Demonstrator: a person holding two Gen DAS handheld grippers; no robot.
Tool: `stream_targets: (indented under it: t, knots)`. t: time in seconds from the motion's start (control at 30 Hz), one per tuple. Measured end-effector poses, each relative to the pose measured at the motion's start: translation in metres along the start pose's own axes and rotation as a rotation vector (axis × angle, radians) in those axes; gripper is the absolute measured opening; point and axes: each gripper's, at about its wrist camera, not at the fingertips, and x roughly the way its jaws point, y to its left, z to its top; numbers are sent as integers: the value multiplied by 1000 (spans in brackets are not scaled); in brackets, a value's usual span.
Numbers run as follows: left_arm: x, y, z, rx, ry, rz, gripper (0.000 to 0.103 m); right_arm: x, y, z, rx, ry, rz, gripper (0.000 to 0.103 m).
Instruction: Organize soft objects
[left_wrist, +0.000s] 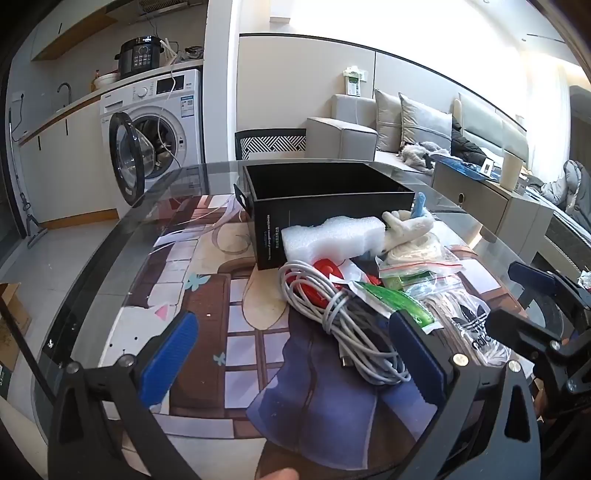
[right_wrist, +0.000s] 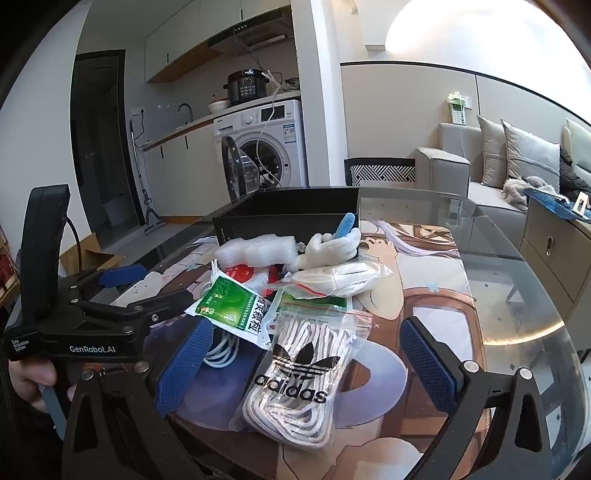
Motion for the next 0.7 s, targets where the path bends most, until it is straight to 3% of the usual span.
stream_targets:
  t: [0.27, 0.7]
  knots:
    - [-2, 8, -3, -21, -17, -23, 103, -3, 5, 1, -6, -2, 3, 103]
    - [-2, 5, 1, -21, -46, 13, 103, -1, 12, -2, -34, 3, -5, 103]
